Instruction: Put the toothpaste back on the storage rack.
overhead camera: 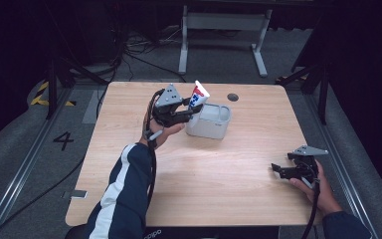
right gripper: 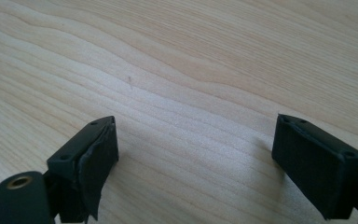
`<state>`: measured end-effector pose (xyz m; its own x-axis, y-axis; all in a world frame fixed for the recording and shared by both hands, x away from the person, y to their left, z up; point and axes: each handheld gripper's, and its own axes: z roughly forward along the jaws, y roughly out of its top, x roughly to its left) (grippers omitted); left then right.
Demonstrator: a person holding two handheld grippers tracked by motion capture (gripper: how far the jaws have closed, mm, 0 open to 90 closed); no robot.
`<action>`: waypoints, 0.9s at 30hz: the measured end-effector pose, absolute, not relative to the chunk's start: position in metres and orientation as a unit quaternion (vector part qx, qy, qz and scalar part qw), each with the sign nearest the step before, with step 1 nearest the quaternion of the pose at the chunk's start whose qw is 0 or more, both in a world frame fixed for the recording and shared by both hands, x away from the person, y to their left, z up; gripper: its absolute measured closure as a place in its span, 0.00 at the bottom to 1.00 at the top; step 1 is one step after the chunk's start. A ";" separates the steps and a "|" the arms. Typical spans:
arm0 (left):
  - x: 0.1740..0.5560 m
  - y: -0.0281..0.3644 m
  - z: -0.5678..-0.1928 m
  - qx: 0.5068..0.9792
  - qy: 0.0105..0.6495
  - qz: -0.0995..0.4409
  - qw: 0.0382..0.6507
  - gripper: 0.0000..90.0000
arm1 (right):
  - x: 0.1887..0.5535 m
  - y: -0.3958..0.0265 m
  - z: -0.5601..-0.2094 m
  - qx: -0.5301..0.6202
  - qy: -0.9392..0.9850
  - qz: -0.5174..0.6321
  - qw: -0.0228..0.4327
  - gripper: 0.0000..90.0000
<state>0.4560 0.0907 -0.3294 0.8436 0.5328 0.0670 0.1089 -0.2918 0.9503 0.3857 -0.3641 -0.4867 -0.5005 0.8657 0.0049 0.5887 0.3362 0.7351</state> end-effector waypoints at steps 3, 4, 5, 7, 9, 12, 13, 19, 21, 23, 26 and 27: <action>0.460 0.087 -0.328 0.778 0.206 0.194 0.561 0.72 | 0.386 -0.364 -0.487 0.458 0.793 0.349 0.199 0.16; 0.461 0.086 -0.327 0.776 0.208 0.197 0.563 0.72 | 0.386 -0.364 -0.487 0.458 0.793 0.349 0.199 0.16; 0.462 0.084 -0.326 0.775 0.207 0.198 0.563 0.72 | 0.386 -0.364 -0.487 0.457 0.794 0.348 0.199 0.16; 0.464 0.081 -0.325 0.772 0.208 0.196 0.568 0.72 | 0.386 -0.364 -0.487 0.457 0.794 0.349 0.199 0.16; 0.466 0.078 -0.323 0.771 0.209 0.201 0.567 0.72 | 0.386 -0.364 -0.487 0.456 0.794 0.349 0.199 0.16; 0.469 0.073 -0.323 0.769 0.206 0.205 0.570 0.72 | 0.386 -0.364 -0.487 0.456 0.794 0.349 0.199 0.16; 0.469 0.071 -0.322 0.769 0.206 0.203 0.570 0.72 | 0.386 -0.364 -0.487 0.456 0.794 0.349 0.198 0.16; 0.475 0.063 -0.324 0.765 0.208 0.202 0.575 0.72 | 0.386 -0.364 -0.487 0.456 0.795 0.349 0.198 0.16; 0.477 0.060 -0.325 0.764 0.209 0.201 0.577 0.72 | 0.386 -0.364 -0.487 0.455 0.795 0.349 0.198 0.16; 0.479 0.058 -0.326 0.761 0.213 0.200 0.580 0.72 | 0.386 -0.364 -0.487 0.455 0.795 0.349 0.198 0.16; 0.483 0.056 -0.326 0.760 0.213 0.200 0.581 0.72 | 0.386 -0.364 -0.487 0.455 0.795 0.349 0.198 0.16; 0.485 0.055 -0.326 0.761 0.210 0.203 0.580 0.72 | 0.386 -0.364 -0.487 0.455 0.795 0.349 0.198 0.16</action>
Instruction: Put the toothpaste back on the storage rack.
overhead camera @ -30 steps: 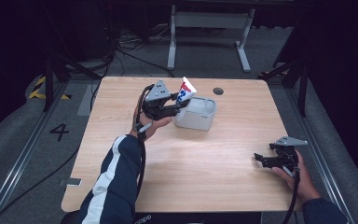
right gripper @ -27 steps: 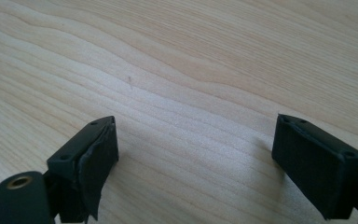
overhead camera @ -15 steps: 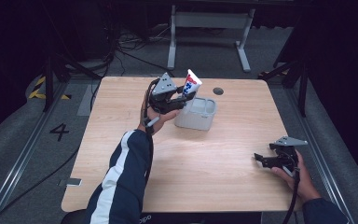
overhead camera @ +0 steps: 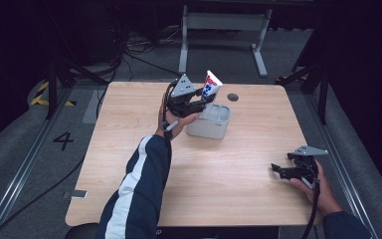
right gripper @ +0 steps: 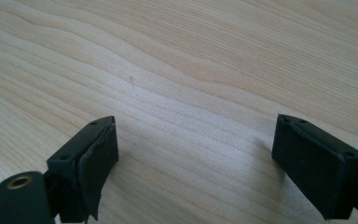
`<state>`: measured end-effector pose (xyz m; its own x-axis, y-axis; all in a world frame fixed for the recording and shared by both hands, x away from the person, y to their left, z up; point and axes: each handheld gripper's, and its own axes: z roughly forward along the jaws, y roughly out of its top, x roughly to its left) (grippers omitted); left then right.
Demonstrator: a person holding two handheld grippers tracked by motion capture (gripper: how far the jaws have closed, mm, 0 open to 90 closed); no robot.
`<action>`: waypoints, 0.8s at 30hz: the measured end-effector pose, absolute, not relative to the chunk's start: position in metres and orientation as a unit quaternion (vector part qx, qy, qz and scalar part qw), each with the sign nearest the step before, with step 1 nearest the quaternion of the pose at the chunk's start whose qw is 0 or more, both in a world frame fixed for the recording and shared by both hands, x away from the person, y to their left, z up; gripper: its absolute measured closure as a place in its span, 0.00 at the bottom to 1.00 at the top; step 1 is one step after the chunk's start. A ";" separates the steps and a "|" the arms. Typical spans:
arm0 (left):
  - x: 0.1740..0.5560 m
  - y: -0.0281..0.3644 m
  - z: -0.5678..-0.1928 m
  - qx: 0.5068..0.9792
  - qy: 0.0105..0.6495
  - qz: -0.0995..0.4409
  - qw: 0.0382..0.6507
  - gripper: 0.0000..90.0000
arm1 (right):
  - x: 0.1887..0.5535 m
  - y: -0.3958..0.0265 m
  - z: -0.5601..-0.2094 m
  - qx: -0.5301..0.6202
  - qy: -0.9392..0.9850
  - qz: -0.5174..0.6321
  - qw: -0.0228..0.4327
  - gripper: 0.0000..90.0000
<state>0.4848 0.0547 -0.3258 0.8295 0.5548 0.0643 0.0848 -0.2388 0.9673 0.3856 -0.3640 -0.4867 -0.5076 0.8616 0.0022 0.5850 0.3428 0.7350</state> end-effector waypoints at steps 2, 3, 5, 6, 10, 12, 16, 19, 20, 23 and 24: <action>0.487 0.053 -0.326 0.761 0.211 0.200 0.580 0.72 | 0.386 -0.364 -0.487 0.455 0.795 0.349 0.198 0.16; 0.488 0.052 -0.326 0.760 0.212 0.200 0.581 0.72 | 0.386 -0.364 -0.487 0.455 0.795 0.349 0.198 0.16; 0.491 0.051 -0.327 0.759 0.214 0.198 0.582 0.72 | 0.386 -0.364 -0.487 0.455 0.795 0.349 0.198 0.16; 0.493 0.050 -0.327 0.761 0.214 0.200 0.579 0.72 | 0.386 -0.364 -0.487 0.455 0.795 0.349 0.198 0.16; 0.497 0.049 -0.330 0.759 0.218 0.197 0.580 0.72 | 0.385 -0.364 -0.487 0.455 0.795 0.349 0.198 0.16; 0.499 0.049 -0.332 0.760 0.223 0.196 0.578 0.72 | 0.386 -0.364 -0.487 0.455 0.795 0.349 0.198 0.16; 0.503 0.048 -0.337 0.760 0.228 0.193 0.577 0.72 | 0.385 -0.364 -0.487 0.455 0.795 0.349 0.198 0.16; 0.505 0.047 -0.341 0.755 0.232 0.193 0.582 0.72 | 0.385 -0.364 -0.487 0.454 0.795 0.350 0.197 0.16; 0.506 0.047 -0.341 0.756 0.232 0.193 0.580 0.72 | 0.385 -0.364 -0.487 0.454 0.795 0.350 0.197 0.16; 0.508 0.046 -0.345 0.755 0.237 0.193 0.580 0.72 | 0.385 -0.364 -0.487 0.454 0.795 0.350 0.197 0.16; 0.509 0.045 -0.347 0.754 0.239 0.190 0.582 0.72 | 0.385 -0.364 -0.487 0.454 0.795 0.350 0.197 0.16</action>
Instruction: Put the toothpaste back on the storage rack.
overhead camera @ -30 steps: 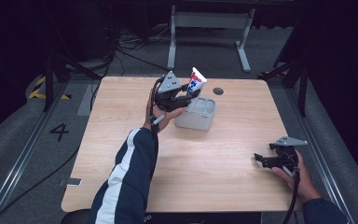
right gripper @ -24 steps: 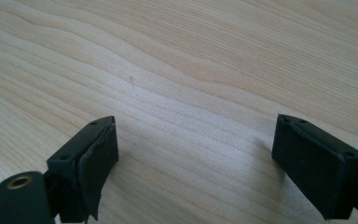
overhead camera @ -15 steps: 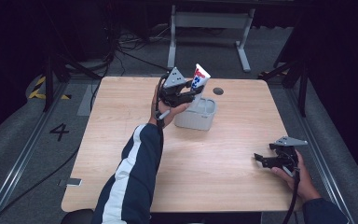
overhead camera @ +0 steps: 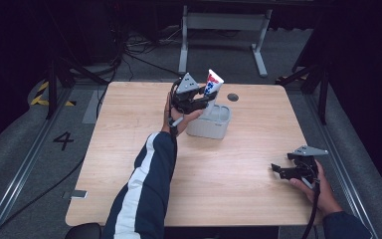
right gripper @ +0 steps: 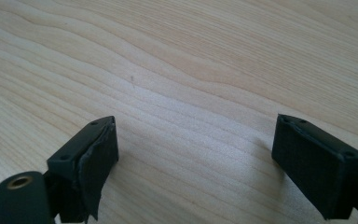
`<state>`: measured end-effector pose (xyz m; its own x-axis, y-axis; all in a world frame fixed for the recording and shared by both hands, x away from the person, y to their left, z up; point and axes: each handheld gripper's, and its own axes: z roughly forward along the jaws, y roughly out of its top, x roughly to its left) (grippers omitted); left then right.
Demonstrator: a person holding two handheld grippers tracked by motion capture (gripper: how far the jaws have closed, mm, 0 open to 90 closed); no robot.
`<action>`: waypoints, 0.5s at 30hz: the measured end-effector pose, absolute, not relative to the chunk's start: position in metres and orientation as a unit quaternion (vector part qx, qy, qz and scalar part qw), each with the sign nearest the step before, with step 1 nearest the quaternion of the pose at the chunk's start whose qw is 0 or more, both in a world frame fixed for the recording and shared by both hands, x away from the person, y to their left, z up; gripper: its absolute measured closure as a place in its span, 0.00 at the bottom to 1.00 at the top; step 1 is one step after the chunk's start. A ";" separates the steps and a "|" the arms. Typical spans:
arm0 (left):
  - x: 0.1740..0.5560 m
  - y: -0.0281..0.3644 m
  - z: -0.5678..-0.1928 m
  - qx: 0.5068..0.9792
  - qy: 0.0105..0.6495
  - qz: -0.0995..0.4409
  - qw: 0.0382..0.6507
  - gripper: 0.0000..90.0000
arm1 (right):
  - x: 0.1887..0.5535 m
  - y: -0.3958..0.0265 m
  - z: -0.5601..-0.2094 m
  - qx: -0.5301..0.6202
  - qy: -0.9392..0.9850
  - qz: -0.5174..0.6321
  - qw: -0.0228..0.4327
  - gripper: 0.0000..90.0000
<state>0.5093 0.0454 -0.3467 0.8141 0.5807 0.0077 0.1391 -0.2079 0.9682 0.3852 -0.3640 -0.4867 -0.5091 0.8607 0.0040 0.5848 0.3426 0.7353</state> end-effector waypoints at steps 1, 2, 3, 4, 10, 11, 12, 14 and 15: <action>0.511 0.045 -0.349 0.755 0.240 0.190 0.580 0.72 | 0.385 -0.364 -0.487 0.454 0.795 0.350 0.197 0.16; 0.511 0.045 -0.351 0.756 0.241 0.191 0.578 0.72 | 0.385 -0.364 -0.487 0.454 0.795 0.350 0.197 0.16; 0.512 0.044 -0.353 0.755 0.243 0.193 0.578 0.72 | 0.385 -0.364 -0.487 0.454 0.795 0.350 0.197 0.16; 0.513 0.044 -0.354 0.754 0.245 0.188 0.580 0.72 | 0.385 -0.364 -0.487 0.454 0.795 0.350 0.197 0.16; 0.517 0.043 -0.364 0.753 0.251 0.188 0.579 0.72 | 0.385 -0.364 -0.487 0.454 0.795 0.350 0.197 0.16; 0.518 0.044 -0.365 0.753 0.253 0.185 0.579 0.72 | 0.385 -0.364 -0.487 0.454 0.795 0.350 0.197 0.16; 0.518 0.044 -0.367 0.752 0.256 0.182 0.579 0.72 | 0.385 -0.364 -0.487 0.454 0.796 0.349 0.197 0.16; 0.519 0.043 -0.370 0.757 0.254 0.181 0.574 0.72 | 0.385 -0.364 -0.487 0.455 0.795 0.350 0.196 0.16; 0.519 0.043 -0.371 0.758 0.257 0.181 0.571 0.72 | 0.385 -0.364 -0.487 0.455 0.795 0.351 0.196 0.16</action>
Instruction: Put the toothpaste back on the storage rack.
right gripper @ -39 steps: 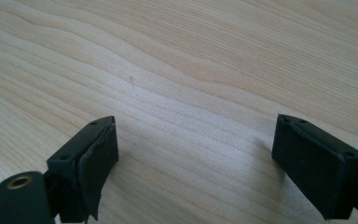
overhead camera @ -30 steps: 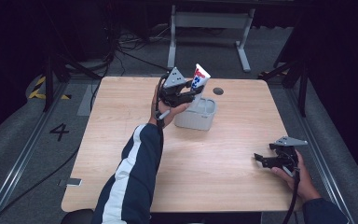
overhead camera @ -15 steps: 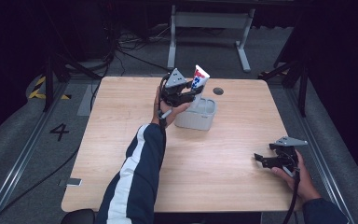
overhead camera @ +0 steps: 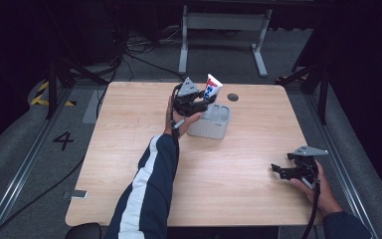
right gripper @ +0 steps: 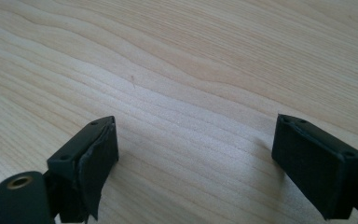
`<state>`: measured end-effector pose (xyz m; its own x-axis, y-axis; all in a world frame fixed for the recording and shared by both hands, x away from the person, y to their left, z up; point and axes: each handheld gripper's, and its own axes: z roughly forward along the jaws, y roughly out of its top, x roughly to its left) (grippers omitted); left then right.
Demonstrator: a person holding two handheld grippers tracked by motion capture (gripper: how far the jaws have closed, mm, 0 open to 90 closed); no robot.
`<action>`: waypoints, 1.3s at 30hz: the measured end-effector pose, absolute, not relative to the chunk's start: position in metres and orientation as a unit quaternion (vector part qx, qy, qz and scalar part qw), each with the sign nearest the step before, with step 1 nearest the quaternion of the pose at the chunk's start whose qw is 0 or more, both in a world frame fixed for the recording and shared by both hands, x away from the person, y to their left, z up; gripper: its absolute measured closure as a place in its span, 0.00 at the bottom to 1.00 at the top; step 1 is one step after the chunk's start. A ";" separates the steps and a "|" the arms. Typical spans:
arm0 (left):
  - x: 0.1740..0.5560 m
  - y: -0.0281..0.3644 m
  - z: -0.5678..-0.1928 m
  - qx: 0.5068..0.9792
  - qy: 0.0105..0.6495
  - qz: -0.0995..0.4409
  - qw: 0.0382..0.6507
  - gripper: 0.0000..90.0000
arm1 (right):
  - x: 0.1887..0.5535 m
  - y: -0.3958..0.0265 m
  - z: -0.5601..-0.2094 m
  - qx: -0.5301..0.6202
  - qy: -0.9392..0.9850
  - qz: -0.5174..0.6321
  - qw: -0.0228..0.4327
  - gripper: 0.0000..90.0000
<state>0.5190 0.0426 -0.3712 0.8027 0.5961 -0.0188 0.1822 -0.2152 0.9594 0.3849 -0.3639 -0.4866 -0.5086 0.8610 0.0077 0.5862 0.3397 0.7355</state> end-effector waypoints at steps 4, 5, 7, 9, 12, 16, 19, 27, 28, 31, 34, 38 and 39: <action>0.519 0.042 -0.377 0.761 0.254 0.178 0.570 0.72 | 0.385 -0.364 -0.487 0.455 0.795 0.351 0.196 0.16; 0.519 0.043 -0.379 0.761 0.254 0.177 0.570 0.72 | 0.385 -0.364 -0.487 0.455 0.795 0.350 0.196 0.16; 0.519 0.043 -0.381 0.764 0.254 0.174 0.567 0.71 | 0.385 -0.364 -0.487 0.455 0.795 0.350 0.196 0.16; 0.518 0.042 -0.382 0.766 0.256 0.174 0.564 0.71 | 0.385 -0.364 -0.487 0.455 0.795 0.350 0.196 0.16; 0.518 0.042 -0.385 0.772 0.256 0.171 0.557 0.71 | 0.385 -0.364 -0.487 0.454 0.795 0.350 0.197 0.16; 0.517 0.041 -0.385 0.780 0.249 0.174 0.547 0.71 | 0.385 -0.364 -0.487 0.455 0.795 0.350 0.196 0.16; 0.516 0.039 -0.386 0.785 0.246 0.175 0.541 0.70 | 0.385 -0.364 -0.487 0.455 0.795 0.350 0.196 0.16; 0.514 0.036 -0.386 0.794 0.244 0.174 0.528 0.70 | 0.385 -0.364 -0.487 0.454 0.796 0.349 0.197 0.16; 0.514 0.036 -0.386 0.796 0.243 0.176 0.525 0.70 | 0.385 -0.364 -0.487 0.455 0.795 0.350 0.196 0.16; 0.514 0.036 -0.385 0.799 0.243 0.177 0.520 0.69 | 0.385 -0.364 -0.487 0.455 0.795 0.350 0.196 0.16; 0.514 0.035 -0.386 0.805 0.241 0.180 0.512 0.69 | 0.385 -0.364 -0.487 0.455 0.795 0.350 0.196 0.16; 0.514 0.036 -0.388 0.807 0.246 0.175 0.508 0.69 | 0.385 -0.364 -0.487 0.454 0.795 0.350 0.197 0.16; 0.514 0.036 -0.388 0.807 0.246 0.175 0.507 0.69 | 0.385 -0.364 -0.487 0.454 0.796 0.349 0.197 0.16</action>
<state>0.5143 0.0357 -0.3882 0.8176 0.5749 0.0334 0.2192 -0.3644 0.9051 0.3850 -0.3641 -0.4867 -0.5102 0.8600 0.0040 0.5850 0.3437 0.7346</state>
